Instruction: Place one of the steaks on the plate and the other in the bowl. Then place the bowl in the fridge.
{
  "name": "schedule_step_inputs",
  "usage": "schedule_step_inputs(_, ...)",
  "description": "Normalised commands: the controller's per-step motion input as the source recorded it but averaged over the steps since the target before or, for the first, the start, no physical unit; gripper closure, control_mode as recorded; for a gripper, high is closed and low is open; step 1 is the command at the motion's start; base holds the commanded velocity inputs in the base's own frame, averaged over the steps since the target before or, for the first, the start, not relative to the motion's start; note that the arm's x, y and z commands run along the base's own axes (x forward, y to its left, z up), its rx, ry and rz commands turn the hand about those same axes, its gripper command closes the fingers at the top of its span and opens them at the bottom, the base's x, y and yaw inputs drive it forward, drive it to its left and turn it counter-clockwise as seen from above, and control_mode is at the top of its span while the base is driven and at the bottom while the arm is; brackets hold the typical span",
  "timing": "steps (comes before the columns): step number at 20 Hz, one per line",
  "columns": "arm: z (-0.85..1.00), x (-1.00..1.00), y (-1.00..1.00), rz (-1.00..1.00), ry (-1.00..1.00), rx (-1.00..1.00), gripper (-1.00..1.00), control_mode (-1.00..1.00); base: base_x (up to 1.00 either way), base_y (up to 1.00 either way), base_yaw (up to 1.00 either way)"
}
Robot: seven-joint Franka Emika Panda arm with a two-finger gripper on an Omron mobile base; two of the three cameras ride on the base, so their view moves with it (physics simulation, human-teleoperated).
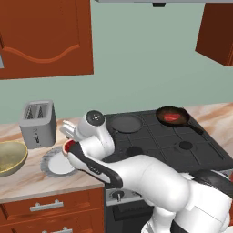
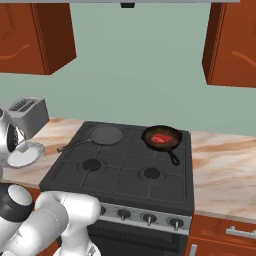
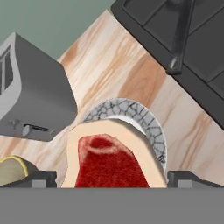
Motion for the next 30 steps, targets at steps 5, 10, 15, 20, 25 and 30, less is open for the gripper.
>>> schedule_step_inputs(5, -0.12, -0.03, 0.27, 0.0, 0.07, 0.0, 1.0, -1.0, 0.0, 0.0, 0.0)
schedule_step_inputs(10, -0.17, -0.05, 0.09, 0.0, 0.09, -0.02, 1.0, -1.0, 0.0, 0.0, 0.0)
schedule_step_inputs(15, -0.16, 0.0, 0.03, 0.0, 0.05, -0.04, 1.0, -1.0, 0.0, 0.0, 0.0)
schedule_step_inputs(20, -0.39, 0.0, 0.0, -0.01, 0.02, -0.04, 1.0, -1.0, 0.0, 0.0, 0.0)
schedule_step_inputs(25, -0.2, 0.05, 0.0, 0.0, 0.11, 0.0, 1.0, -1.0, 0.0, 0.0, 0.0)
schedule_step_inputs(30, -0.12, 0.2, 0.0, 0.0, 0.18, 0.0, 1.0, -1.0, 0.0, 0.0, 0.0)
